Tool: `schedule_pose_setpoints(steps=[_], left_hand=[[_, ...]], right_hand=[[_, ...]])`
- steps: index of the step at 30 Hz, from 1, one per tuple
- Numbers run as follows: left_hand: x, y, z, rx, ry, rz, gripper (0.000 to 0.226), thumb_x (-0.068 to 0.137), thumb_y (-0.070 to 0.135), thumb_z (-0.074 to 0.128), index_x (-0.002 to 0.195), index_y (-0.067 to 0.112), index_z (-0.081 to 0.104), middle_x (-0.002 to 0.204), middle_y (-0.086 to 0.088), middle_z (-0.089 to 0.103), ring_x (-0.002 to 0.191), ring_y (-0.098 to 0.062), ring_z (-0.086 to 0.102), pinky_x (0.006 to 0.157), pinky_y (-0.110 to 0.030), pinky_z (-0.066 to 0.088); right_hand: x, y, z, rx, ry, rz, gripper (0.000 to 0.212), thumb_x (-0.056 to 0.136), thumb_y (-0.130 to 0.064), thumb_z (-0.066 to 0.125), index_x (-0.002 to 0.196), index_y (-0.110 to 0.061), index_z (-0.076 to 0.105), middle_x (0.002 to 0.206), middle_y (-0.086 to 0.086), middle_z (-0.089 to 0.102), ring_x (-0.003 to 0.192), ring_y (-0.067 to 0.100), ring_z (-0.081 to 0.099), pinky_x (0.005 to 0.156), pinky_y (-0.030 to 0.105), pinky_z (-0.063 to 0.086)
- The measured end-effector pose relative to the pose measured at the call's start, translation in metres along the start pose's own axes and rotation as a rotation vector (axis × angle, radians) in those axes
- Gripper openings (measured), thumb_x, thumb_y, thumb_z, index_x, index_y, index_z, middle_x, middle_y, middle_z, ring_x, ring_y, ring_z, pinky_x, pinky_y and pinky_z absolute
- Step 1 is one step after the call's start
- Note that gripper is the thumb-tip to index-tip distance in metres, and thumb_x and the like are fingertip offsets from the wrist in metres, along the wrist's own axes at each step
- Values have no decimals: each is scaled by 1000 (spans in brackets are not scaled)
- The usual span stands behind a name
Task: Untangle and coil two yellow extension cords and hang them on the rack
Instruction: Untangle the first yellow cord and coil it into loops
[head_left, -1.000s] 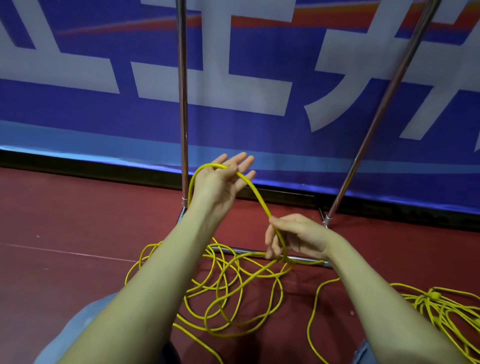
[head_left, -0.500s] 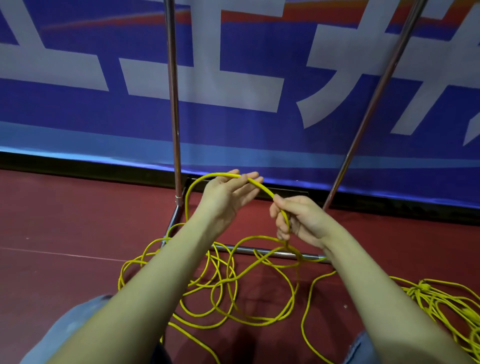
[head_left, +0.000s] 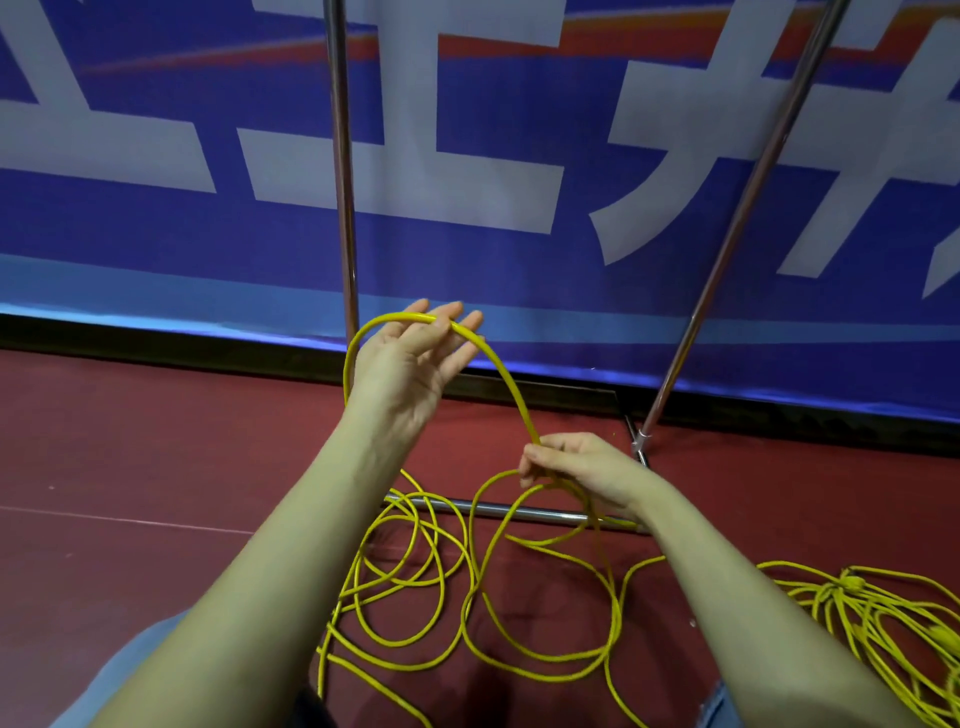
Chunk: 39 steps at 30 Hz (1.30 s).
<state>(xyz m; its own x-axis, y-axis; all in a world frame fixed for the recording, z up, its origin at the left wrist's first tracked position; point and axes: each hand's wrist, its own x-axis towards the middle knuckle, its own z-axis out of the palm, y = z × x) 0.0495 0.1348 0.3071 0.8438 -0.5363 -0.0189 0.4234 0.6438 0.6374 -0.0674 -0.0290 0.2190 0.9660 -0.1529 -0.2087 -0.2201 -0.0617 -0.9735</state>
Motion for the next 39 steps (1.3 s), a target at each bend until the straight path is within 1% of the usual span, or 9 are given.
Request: schedule_pose_setpoints(steps=[2, 7, 13, 20, 23, 28, 33, 37, 39], left_hand=[[2, 1, -3, -45, 33, 20, 20, 92, -10, 45, 103, 6, 47, 96, -14, 66, 74, -25, 72, 67, -37, 60], [19, 0, -18, -158, 130, 19, 20, 94, -4, 48, 111, 5, 45, 89, -11, 71, 82, -26, 71, 76, -37, 59], [6, -30, -3, 57, -23, -155, 9, 97, 0, 41, 101, 6, 46, 99, -16, 65, 88, -26, 68, 85, -38, 54], [2, -20, 8, -63, -33, -60, 14, 96, -8, 37, 102, 3, 43, 88, -20, 66, 74, -28, 72, 68, -38, 60], [2, -14, 8, -83, -9, -28, 15, 96, -8, 37, 103, 5, 42, 96, -21, 62, 77, -27, 71, 66, -39, 59], [11, -2, -1, -224, 69, 14, 15, 97, -8, 37, 103, 5, 43, 95, -20, 63, 85, -27, 70, 63, -36, 58], [20, 4, -19, -239, 132, 48, 14, 99, -1, 38, 108, 4, 48, 99, -14, 66, 90, -25, 68, 70, -33, 57], [23, -8, -24, 10, 136, -105, 14, 100, 7, 41, 104, 3, 53, 110, -10, 63, 106, -23, 60, 92, -35, 50], [17, -22, -20, 58, 111, -172, 14, 99, 4, 40, 111, 5, 47, 108, -13, 62, 106, -28, 58, 86, -35, 51]], right_hand=[[1, 5, -4, -17, 11, 4, 21, 89, -22, 55, 80, -6, 66, 72, 6, 66, 72, 12, 63, 81, 24, 47], [-3, -10, 0, 25, 47, 24, 36, 97, -27, 41, 80, -5, 63, 46, -1, 47, 40, 7, 36, 48, 19, 31], [-11, -52, 16, 253, -9, -22, 38, 91, -33, 44, 75, 0, 56, 38, -4, 27, 36, 7, 21, 40, 18, 25], [-12, -63, 28, 267, -80, -105, 33, 87, -32, 46, 81, -2, 58, 46, 1, 45, 41, 11, 37, 47, 22, 33], [-5, -47, 24, 204, -99, -101, 28, 89, -26, 46, 86, -2, 62, 62, 5, 62, 59, 13, 59, 62, 22, 49], [7, -5, 12, -11, -43, 49, 26, 98, -21, 42, 88, -10, 64, 83, 6, 66, 77, 8, 63, 76, 14, 46], [9, 6, 10, -61, -4, 147, 33, 99, -25, 42, 74, -10, 57, 63, 1, 52, 61, 12, 48, 59, 18, 40], [9, -5, 15, 83, -7, 157, 36, 99, -27, 43, 70, -9, 52, 54, 0, 42, 52, 13, 39, 57, 23, 39], [9, -12, 17, 60, 2, 166, 36, 98, -29, 45, 69, -10, 53, 52, 0, 45, 49, 13, 42, 60, 25, 43]])
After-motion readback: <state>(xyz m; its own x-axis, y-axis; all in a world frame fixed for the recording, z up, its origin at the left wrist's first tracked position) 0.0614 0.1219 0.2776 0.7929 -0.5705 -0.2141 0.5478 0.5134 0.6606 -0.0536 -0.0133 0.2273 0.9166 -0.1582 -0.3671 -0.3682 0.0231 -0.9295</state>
